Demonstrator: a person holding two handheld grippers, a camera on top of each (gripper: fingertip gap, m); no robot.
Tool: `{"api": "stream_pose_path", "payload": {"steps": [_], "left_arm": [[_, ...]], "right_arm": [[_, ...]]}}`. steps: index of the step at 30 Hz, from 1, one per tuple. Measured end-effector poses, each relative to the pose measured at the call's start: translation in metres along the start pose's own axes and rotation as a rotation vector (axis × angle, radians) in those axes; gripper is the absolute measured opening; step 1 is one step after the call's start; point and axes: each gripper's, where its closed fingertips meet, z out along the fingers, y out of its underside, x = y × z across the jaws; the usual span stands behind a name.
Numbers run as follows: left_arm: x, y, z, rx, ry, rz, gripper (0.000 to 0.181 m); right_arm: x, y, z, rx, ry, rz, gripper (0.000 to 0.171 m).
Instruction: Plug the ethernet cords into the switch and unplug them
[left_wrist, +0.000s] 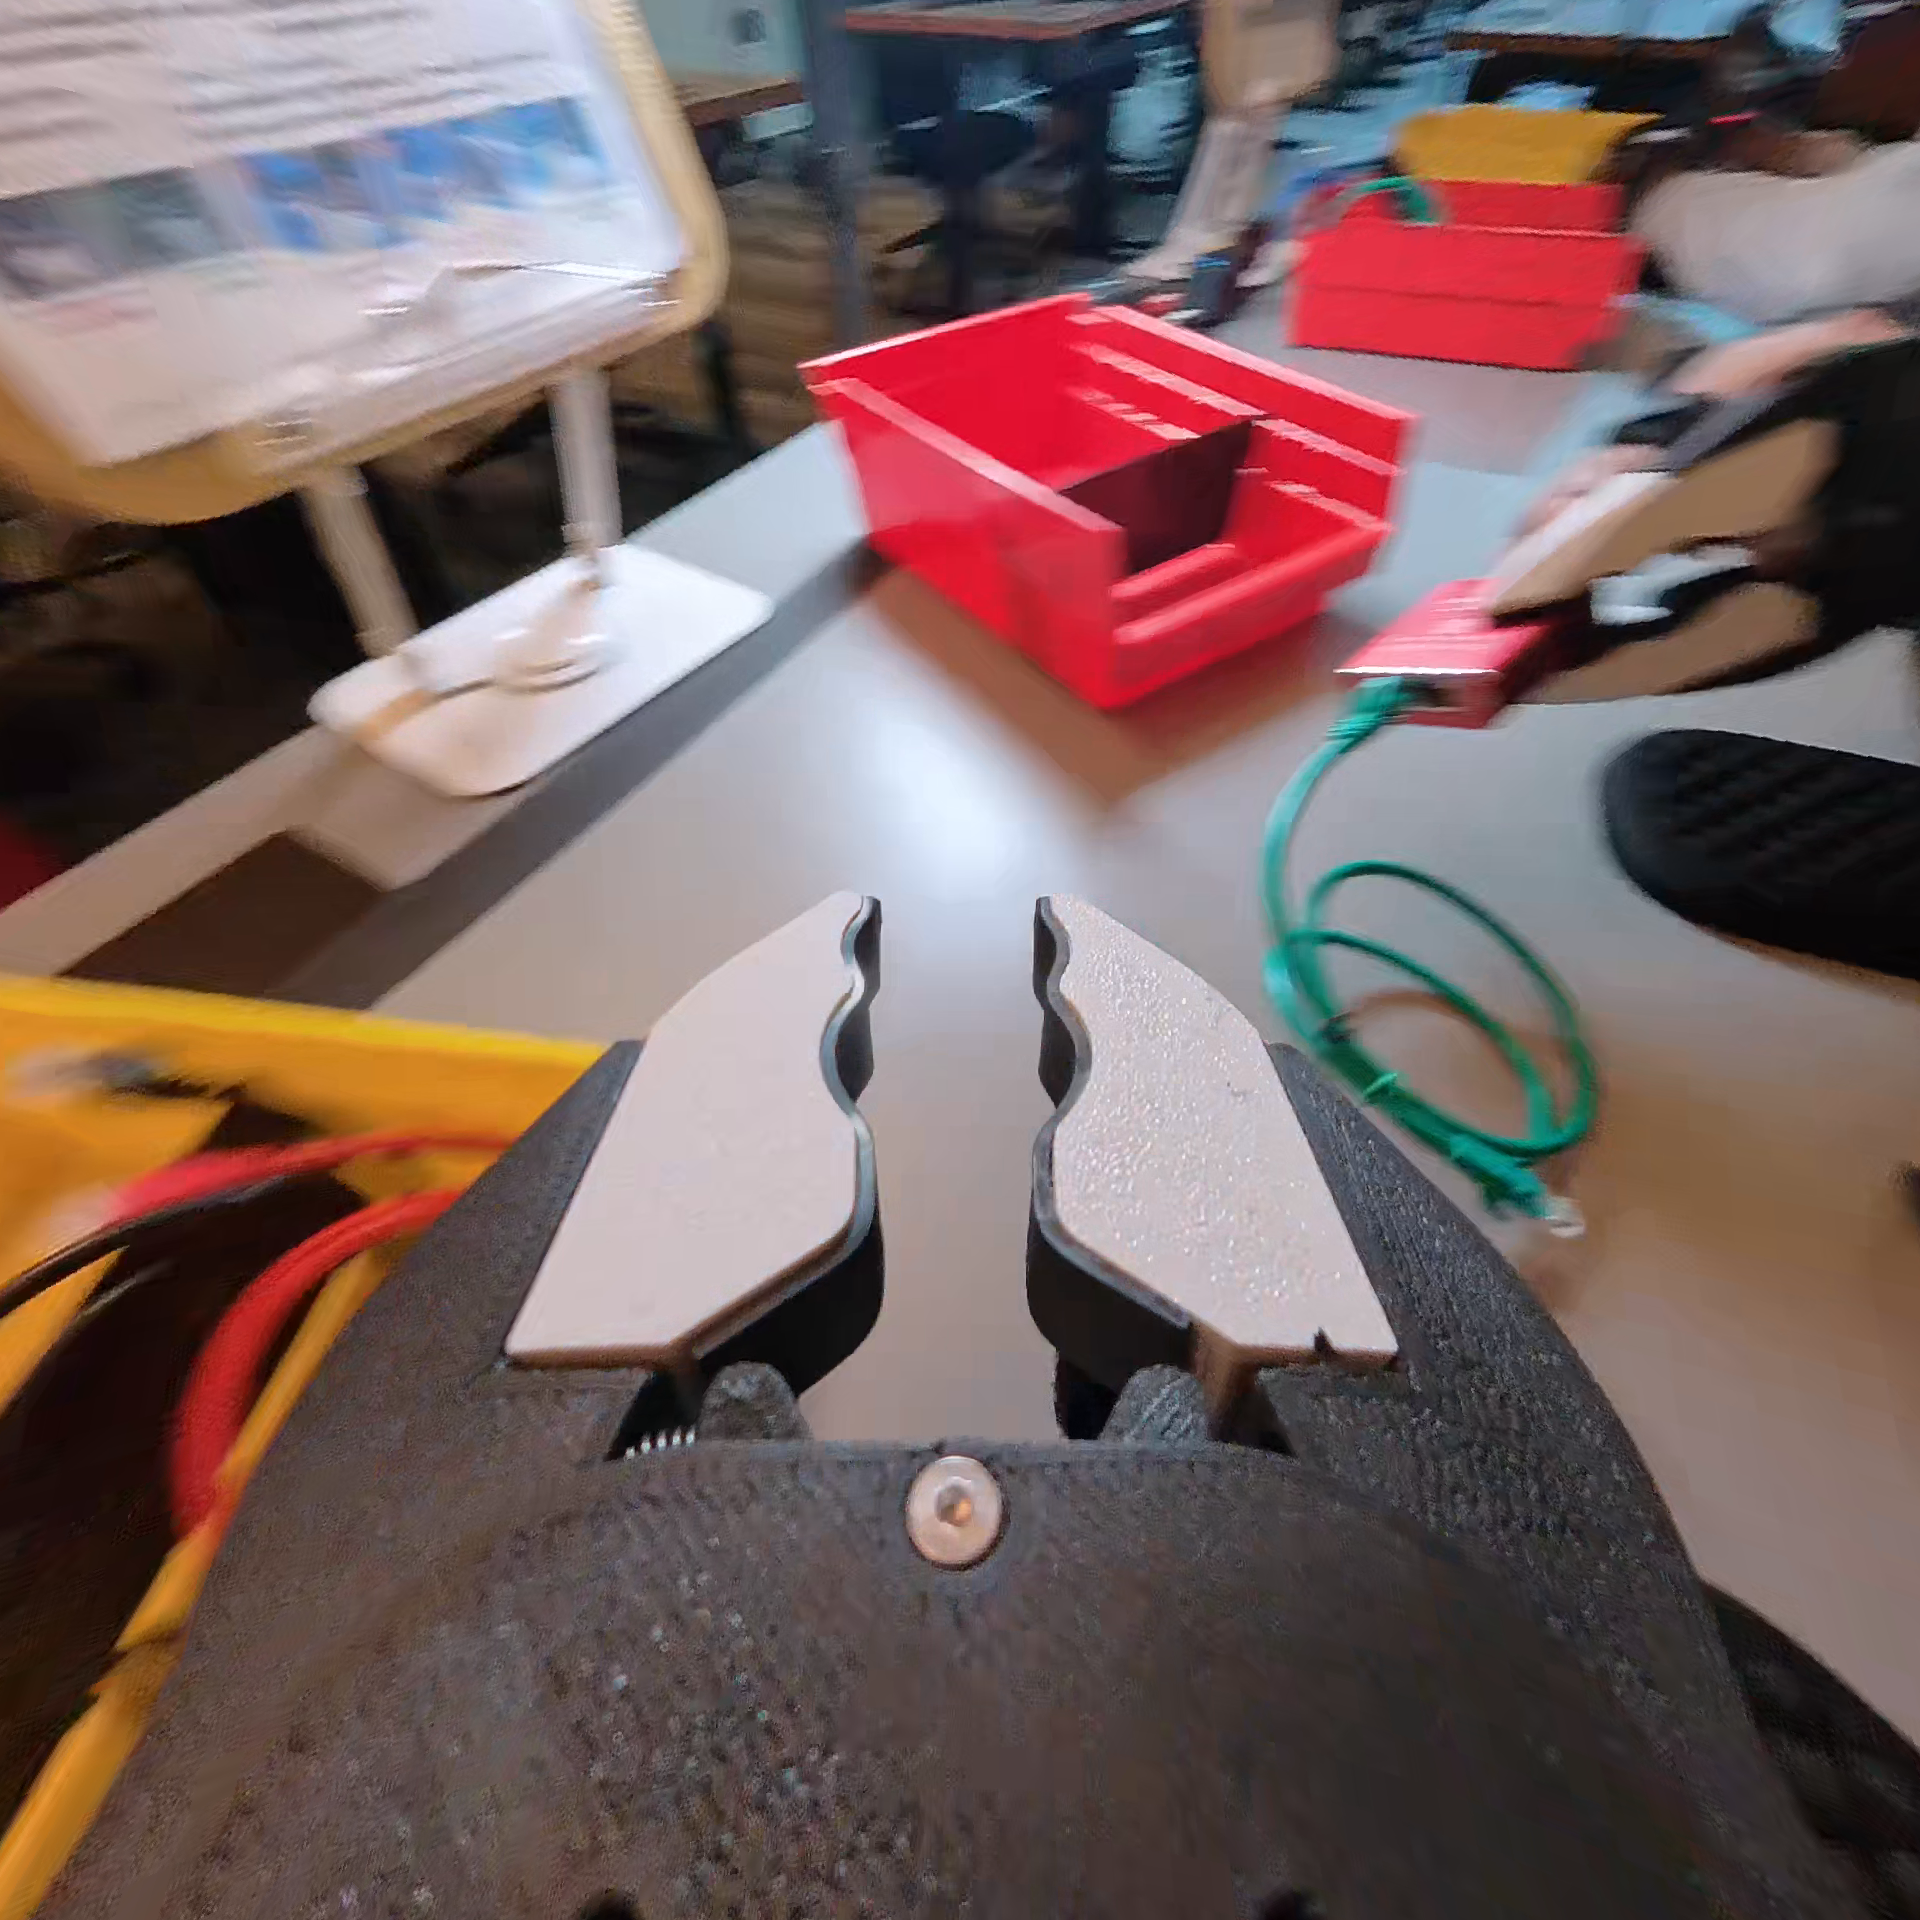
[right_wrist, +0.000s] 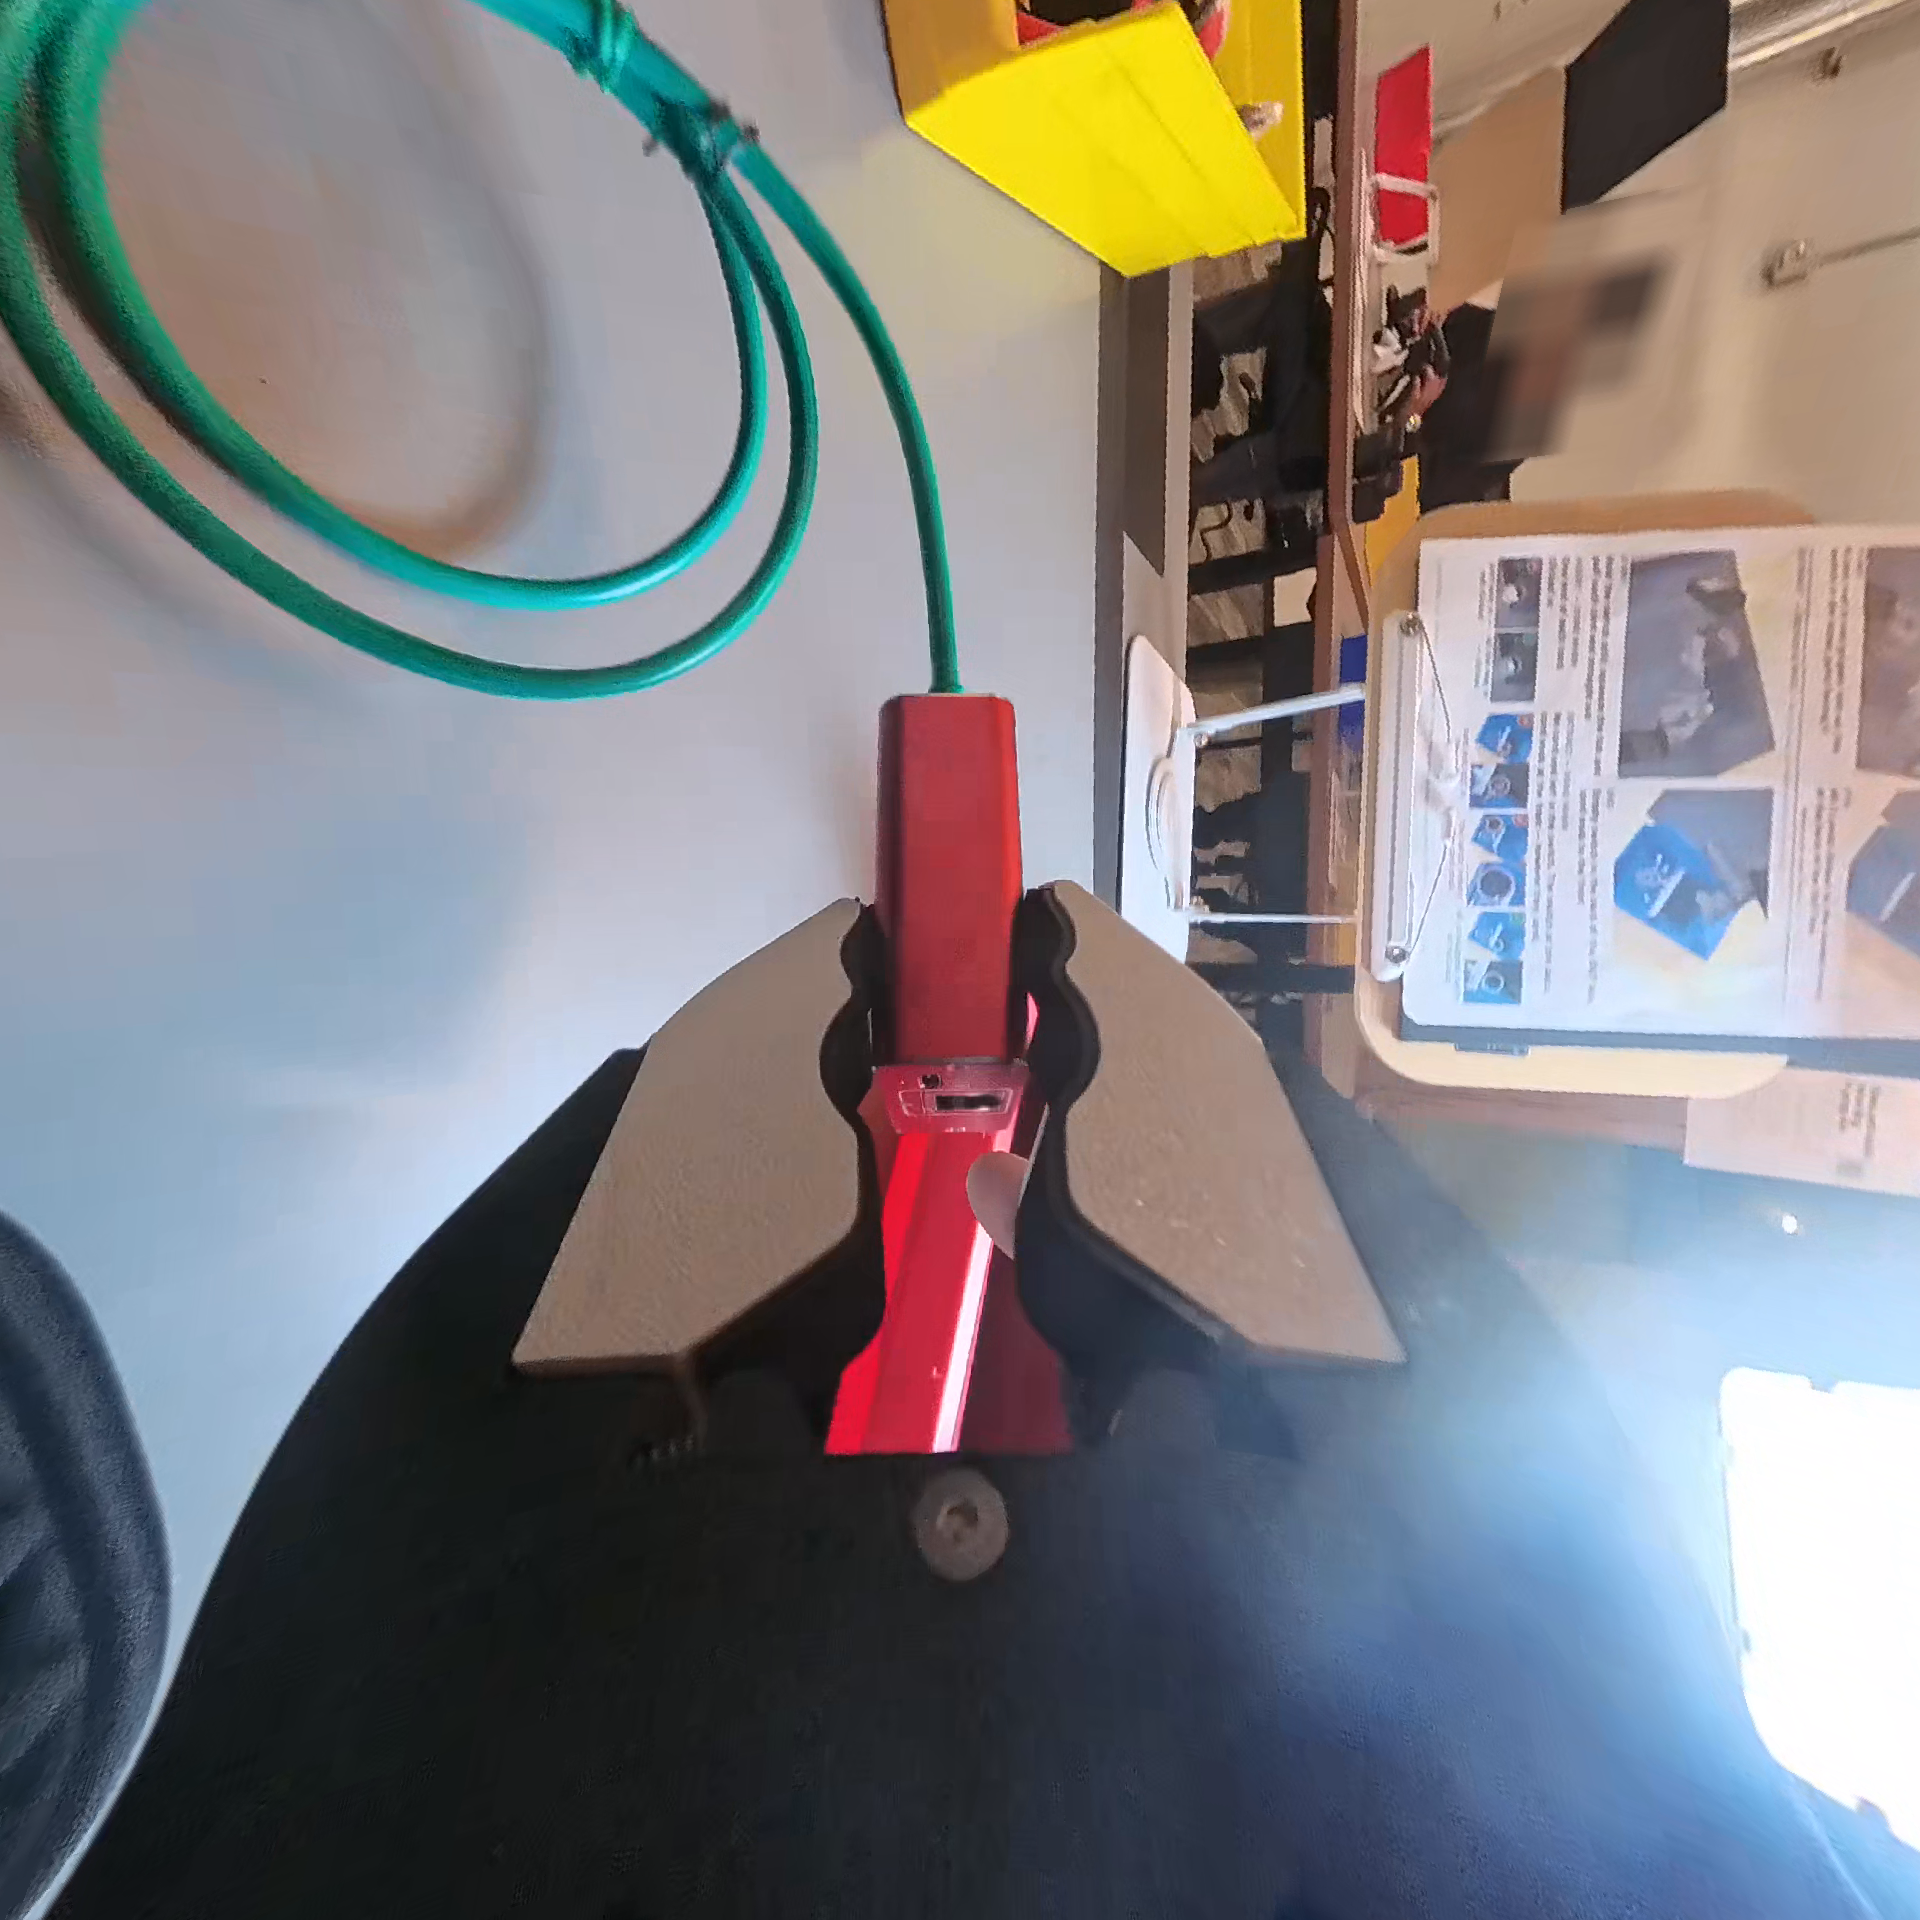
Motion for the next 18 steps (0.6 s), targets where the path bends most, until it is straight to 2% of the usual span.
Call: {"api": "stream_pose_path", "payload": {"steps": [2,4,6,8,11,18], "left_arm": [[-0.056,0.010,-0.022,-0.085,-0.151,-0.068,0.027],[-0.103,0.039,-0.035,-0.254,-0.270,-0.216,0.028],[-0.127,0.058,-0.032,-0.300,-0.296,-0.338,0.022],[-0.137,0.085,-0.018,-0.379,-0.282,-0.456,0.026],[-0.146,0.116,0.001,-0.459,-0.306,-0.484,0.027],[-0.135,0.119,0.017,-0.462,-0.230,-0.508,0.018]], "right_arm": [[0.002,0.006,-0.006,-0.018,0.013,0.021,0.027],[0.003,0.011,-0.011,-0.034,0.025,0.039,0.027],[0.004,0.014,-0.015,-0.041,0.038,0.052,0.027],[0.006,0.015,-0.018,-0.047,0.049,0.064,0.027],[0.006,0.017,-0.023,-0.052,0.059,0.074,0.027],[0.004,0.031,-0.035,-0.075,0.060,0.098,0.027]]}}
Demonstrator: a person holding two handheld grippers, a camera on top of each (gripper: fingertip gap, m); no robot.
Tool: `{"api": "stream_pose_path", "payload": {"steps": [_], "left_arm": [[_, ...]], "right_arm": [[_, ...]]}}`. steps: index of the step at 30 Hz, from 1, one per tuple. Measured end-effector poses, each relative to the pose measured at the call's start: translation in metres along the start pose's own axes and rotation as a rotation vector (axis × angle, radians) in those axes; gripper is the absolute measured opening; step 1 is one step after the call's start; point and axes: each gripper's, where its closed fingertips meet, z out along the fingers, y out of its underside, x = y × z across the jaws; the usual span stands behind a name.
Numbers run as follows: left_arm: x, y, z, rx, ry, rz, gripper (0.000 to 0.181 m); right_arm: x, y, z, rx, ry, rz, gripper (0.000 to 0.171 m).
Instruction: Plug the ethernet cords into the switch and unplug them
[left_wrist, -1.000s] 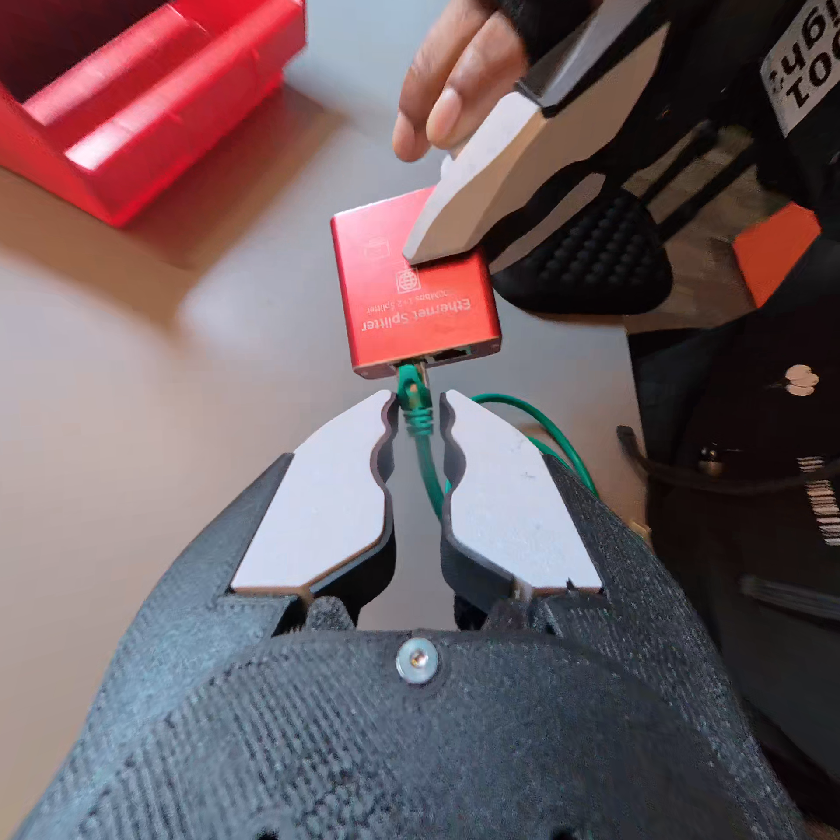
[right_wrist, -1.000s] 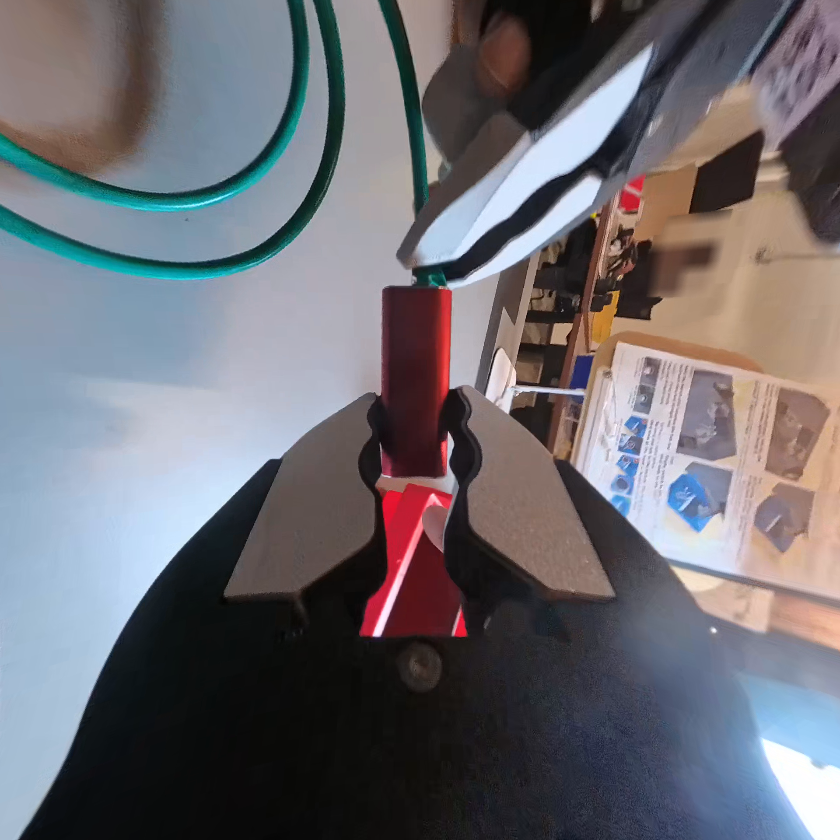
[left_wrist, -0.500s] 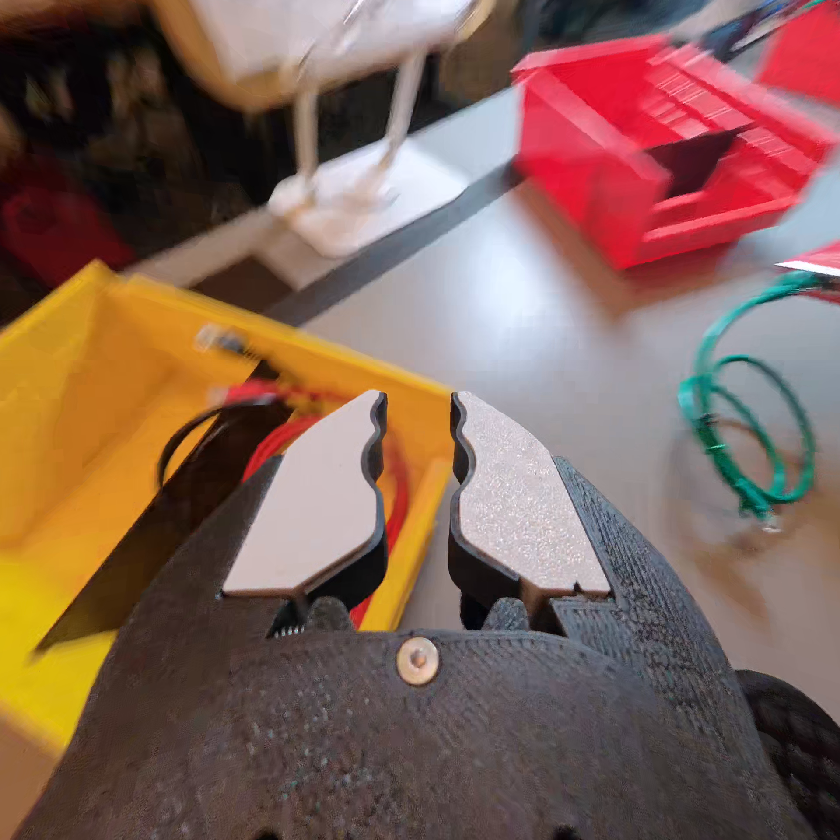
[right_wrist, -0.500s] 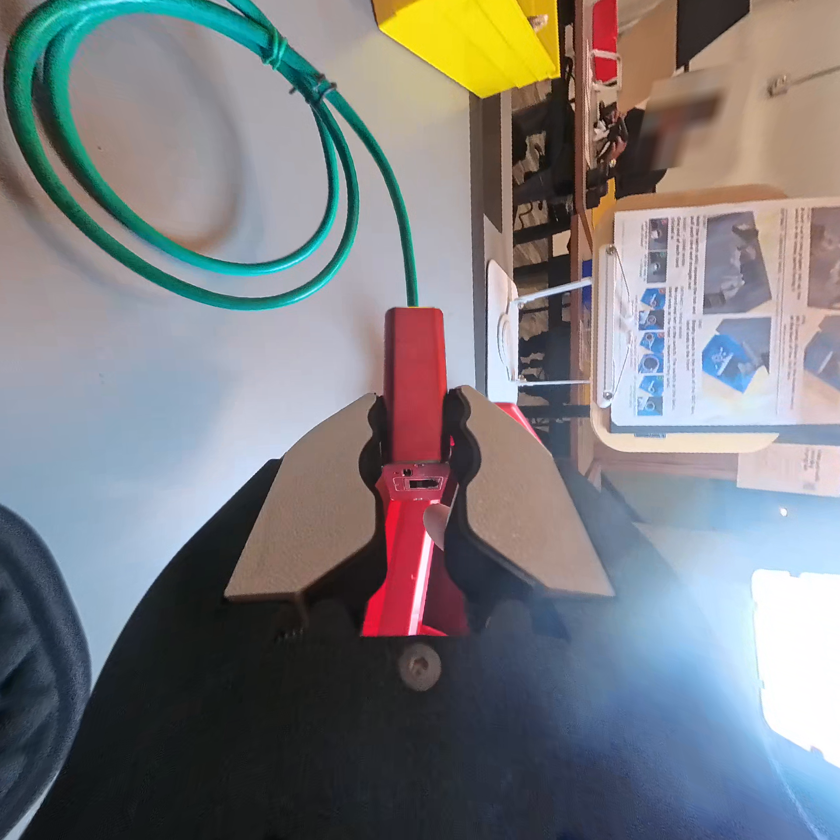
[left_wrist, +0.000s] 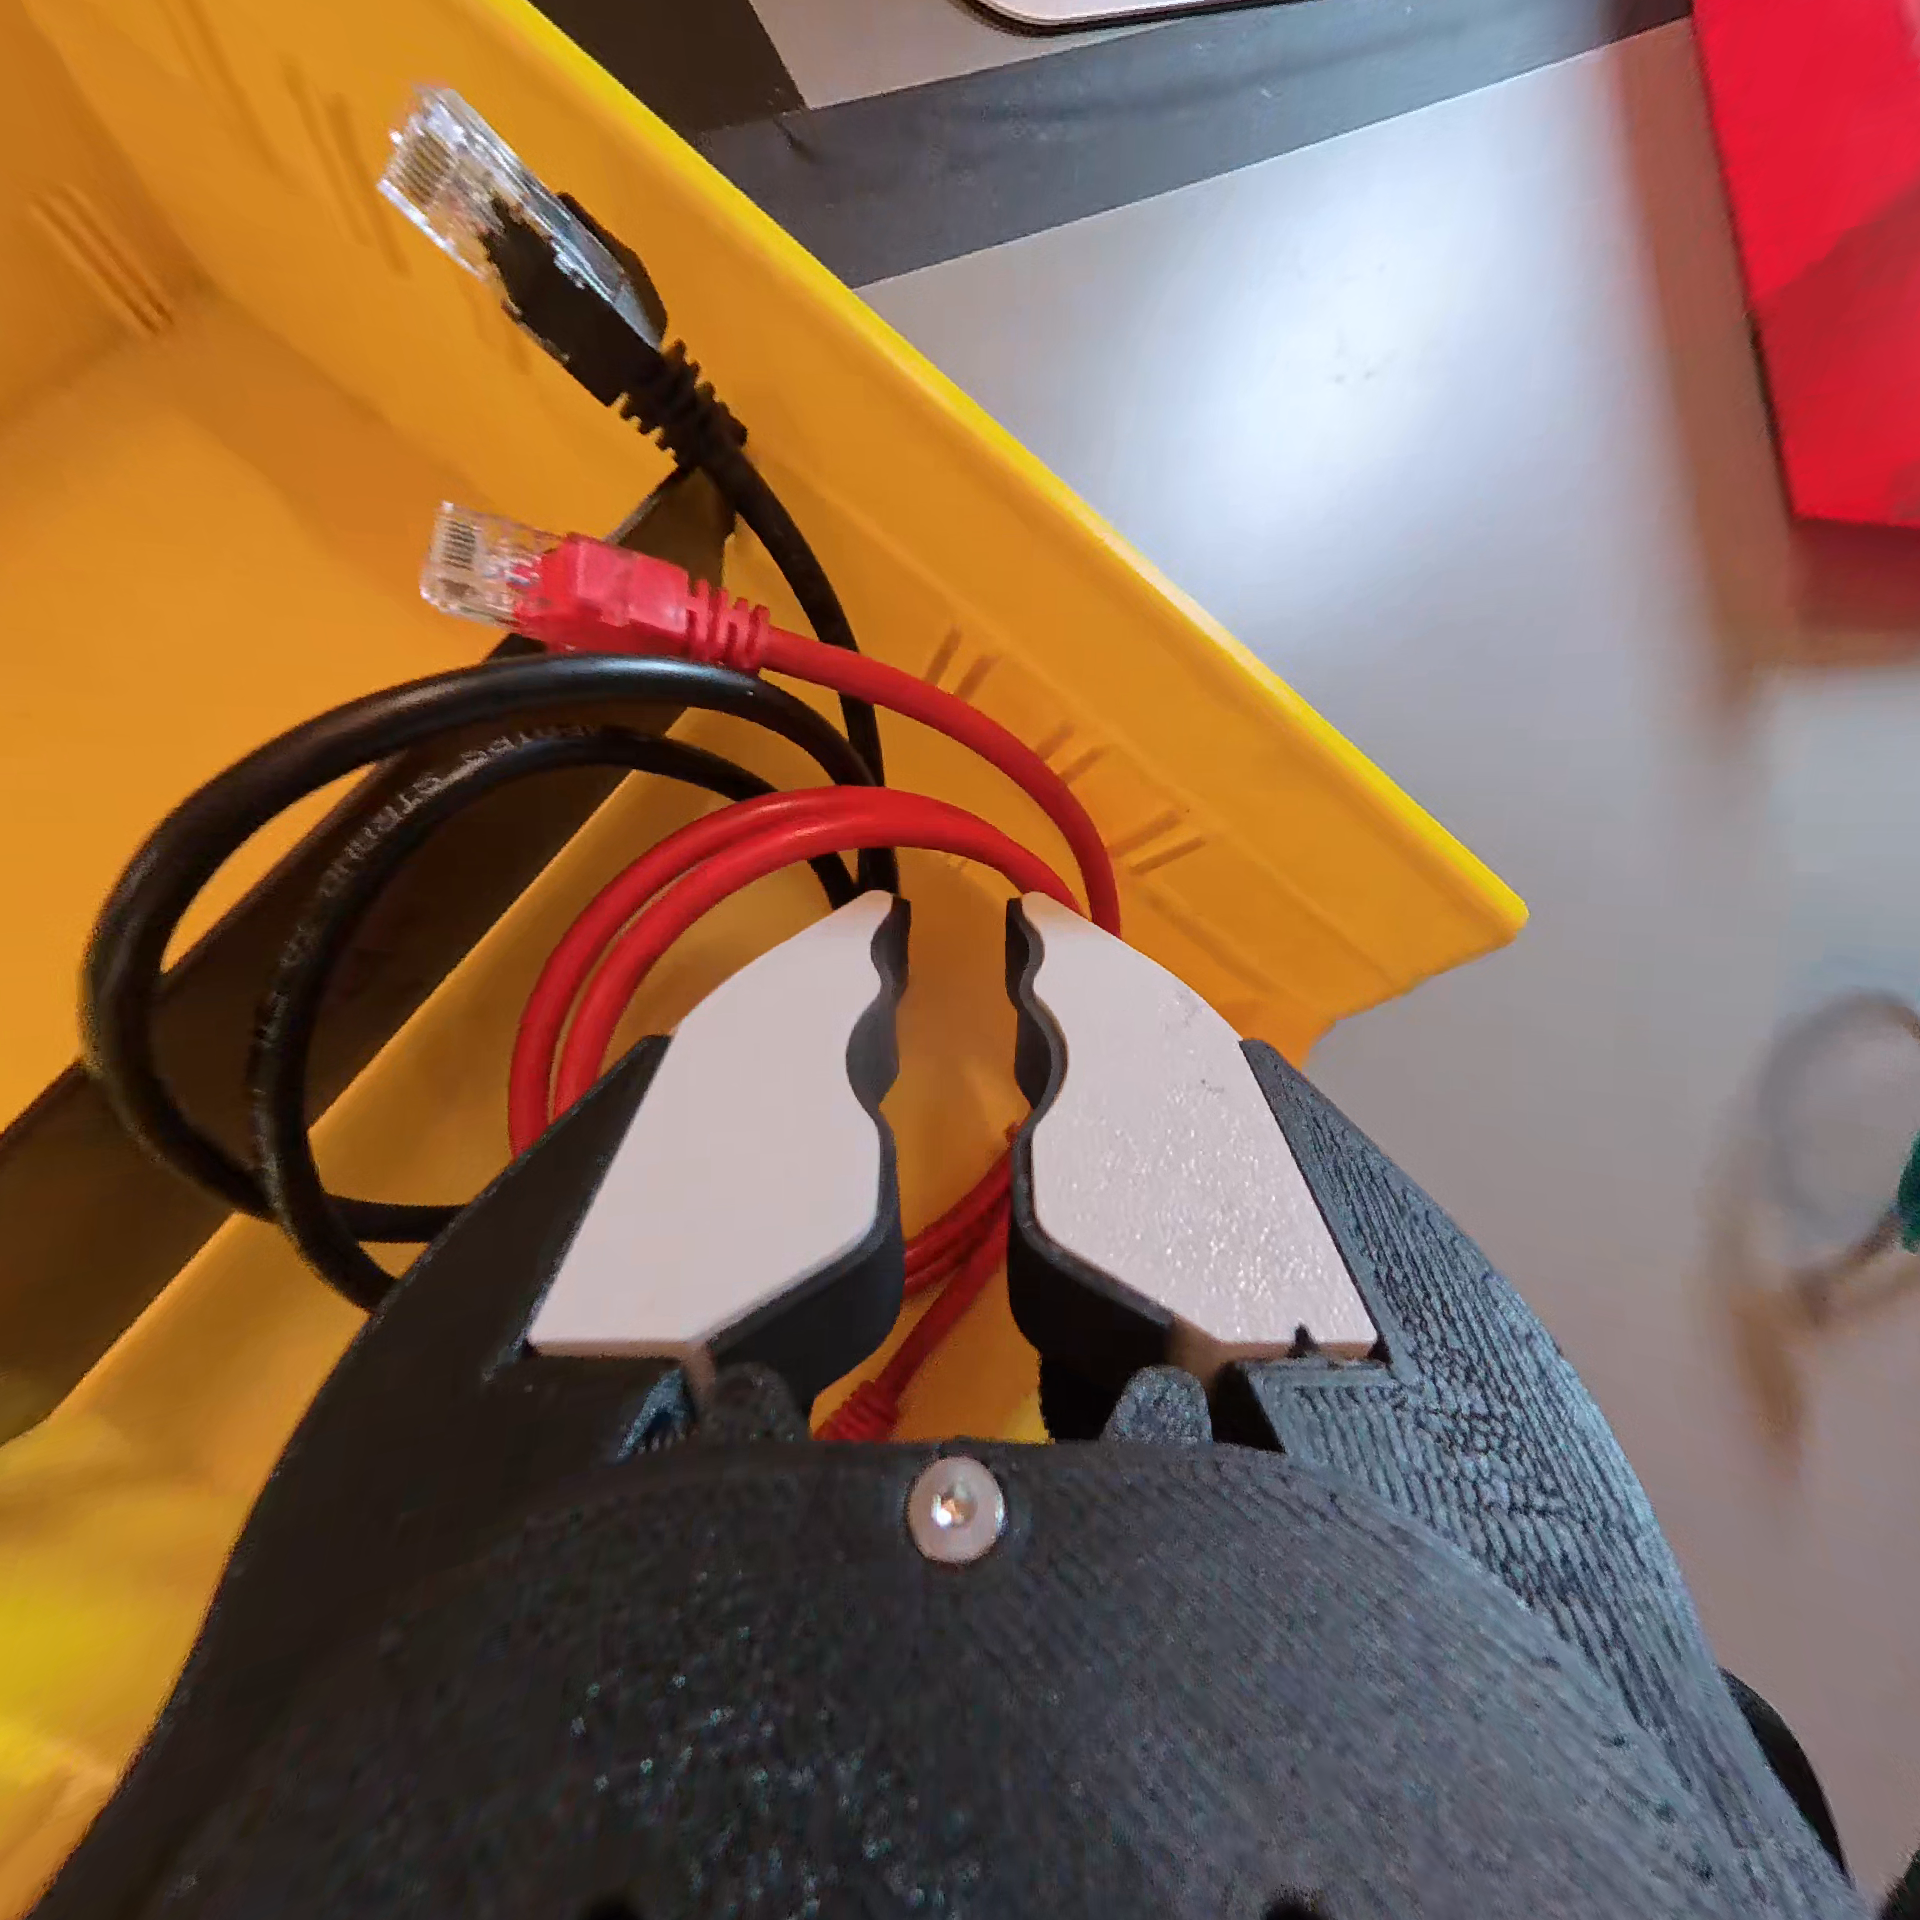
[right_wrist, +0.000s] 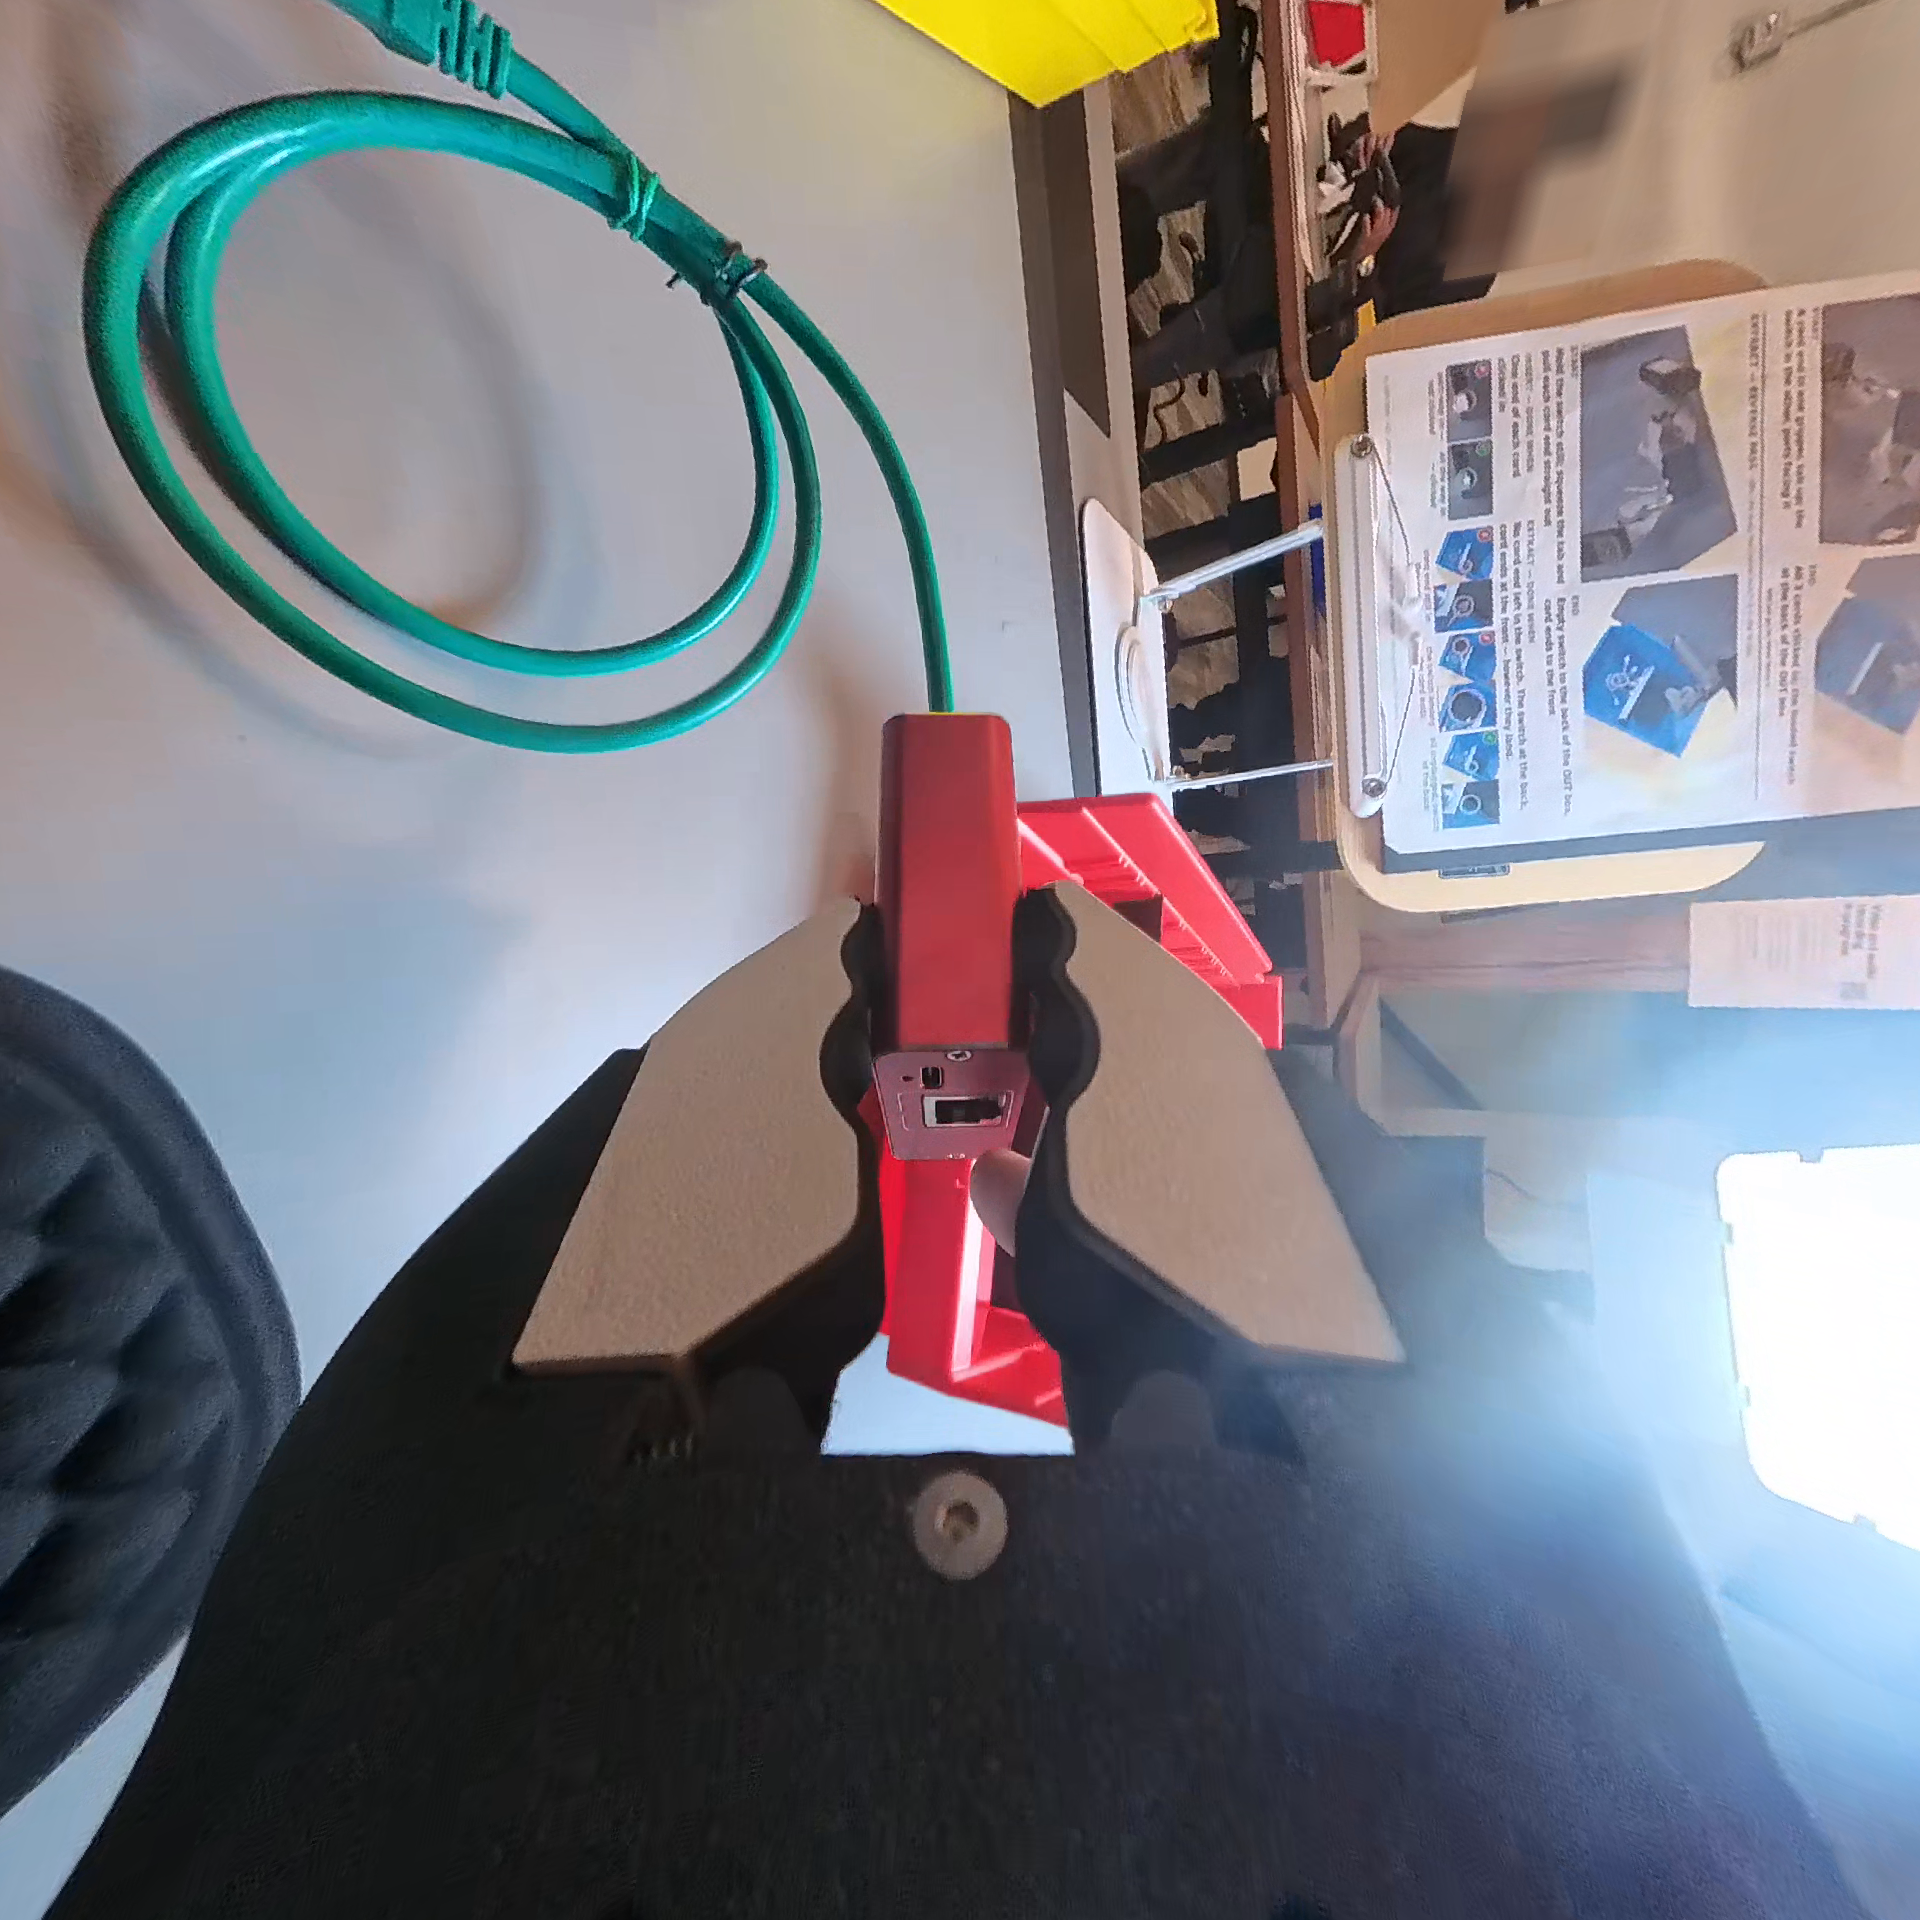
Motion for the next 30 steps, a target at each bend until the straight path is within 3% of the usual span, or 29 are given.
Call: {"api": "stream_pose_path", "payload": {"steps": [5,9,11,13,17,25,28,30], "left_arm": [[0.012,-0.008,-0.011,0.067,0.143,-0.088,0.023],[0.024,0.000,0.011,0.029,0.189,-0.113,0.028],[0.023,-0.004,0.015,0.072,0.165,-0.111,0.013],[0.023,-0.009,0.008,0.112,0.156,-0.125,0.011],[0.027,-0.016,-0.025,0.184,0.112,-0.102,0.007],[0.069,-0.043,-0.134,0.382,0.063,0.090,0.006],[0.104,-0.038,-0.151,0.375,0.122,0.202,0.006],[0.129,-0.022,-0.144,0.316,0.144,0.298,0.006]], "right_arm": [[-0.002,0.003,0.000,0.004,0.010,0.016,0.026],[-0.001,-0.002,0.002,0.019,0.018,0.016,0.026],[0.000,-0.004,0.002,0.024,0.023,0.015,0.026],[0.002,-0.004,0.000,0.024,0.027,0.015,0.026],[0.005,0.001,-0.005,0.017,0.036,0.019,0.027],[0.008,-0.003,-0.005,0.030,0.056,0.021,0.027],[0.011,-0.010,-0.006,0.045,0.066,0.014,0.027],[0.013,-0.013,-0.008,0.052,0.078,0.010,0.026]]}}
